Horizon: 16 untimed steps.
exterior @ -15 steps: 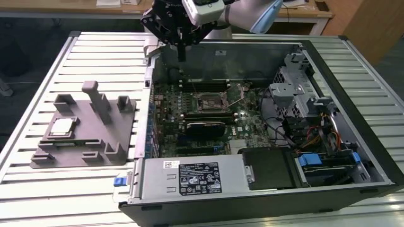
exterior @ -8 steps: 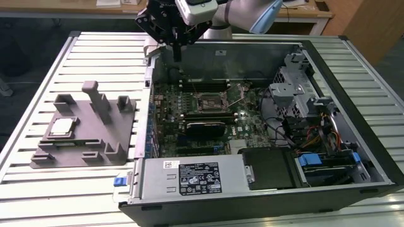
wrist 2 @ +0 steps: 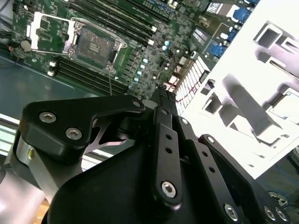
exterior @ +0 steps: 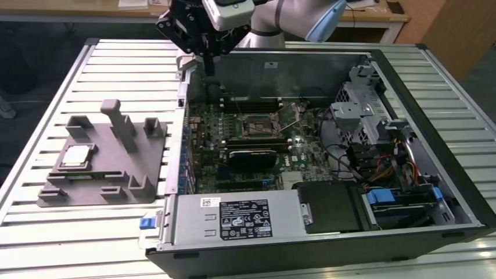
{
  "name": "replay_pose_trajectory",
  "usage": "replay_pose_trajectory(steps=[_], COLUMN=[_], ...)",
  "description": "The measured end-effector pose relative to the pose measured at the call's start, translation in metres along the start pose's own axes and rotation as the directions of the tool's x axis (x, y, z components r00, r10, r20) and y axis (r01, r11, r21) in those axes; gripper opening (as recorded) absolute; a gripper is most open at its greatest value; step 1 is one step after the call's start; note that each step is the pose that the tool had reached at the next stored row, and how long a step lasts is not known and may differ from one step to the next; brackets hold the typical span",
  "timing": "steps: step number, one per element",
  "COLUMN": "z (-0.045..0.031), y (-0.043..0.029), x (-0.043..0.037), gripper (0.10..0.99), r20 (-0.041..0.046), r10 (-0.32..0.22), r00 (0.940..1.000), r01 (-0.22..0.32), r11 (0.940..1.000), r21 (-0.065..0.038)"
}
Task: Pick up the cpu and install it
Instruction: 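Reach for the cpu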
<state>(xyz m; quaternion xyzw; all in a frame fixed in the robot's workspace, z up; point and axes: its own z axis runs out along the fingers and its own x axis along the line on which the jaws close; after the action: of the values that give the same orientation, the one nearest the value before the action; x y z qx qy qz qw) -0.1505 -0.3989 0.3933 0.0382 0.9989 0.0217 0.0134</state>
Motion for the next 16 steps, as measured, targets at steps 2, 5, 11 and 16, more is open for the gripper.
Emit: replay_pose_trajectory(steps=[2,5,11,16], z=[0.0000,-0.0002,-0.0004,-0.0007], y=[-0.0002,-0.0005,-0.0012,-0.0019], x=[0.0028,0.0071,0.0159,0.0244], gripper=[0.106,0.106,0.106,0.106], r20=[0.0001,0.0002,0.0002,0.0005], r10=[0.000,0.000,0.000,0.001], r00=[1.0000,1.0000,1.0000,1.0000], r01=[0.000,0.000,0.000,-0.001], r11=[1.0000,1.0000,1.0000,1.0000], r21=[0.000,0.000,0.000,0.000])
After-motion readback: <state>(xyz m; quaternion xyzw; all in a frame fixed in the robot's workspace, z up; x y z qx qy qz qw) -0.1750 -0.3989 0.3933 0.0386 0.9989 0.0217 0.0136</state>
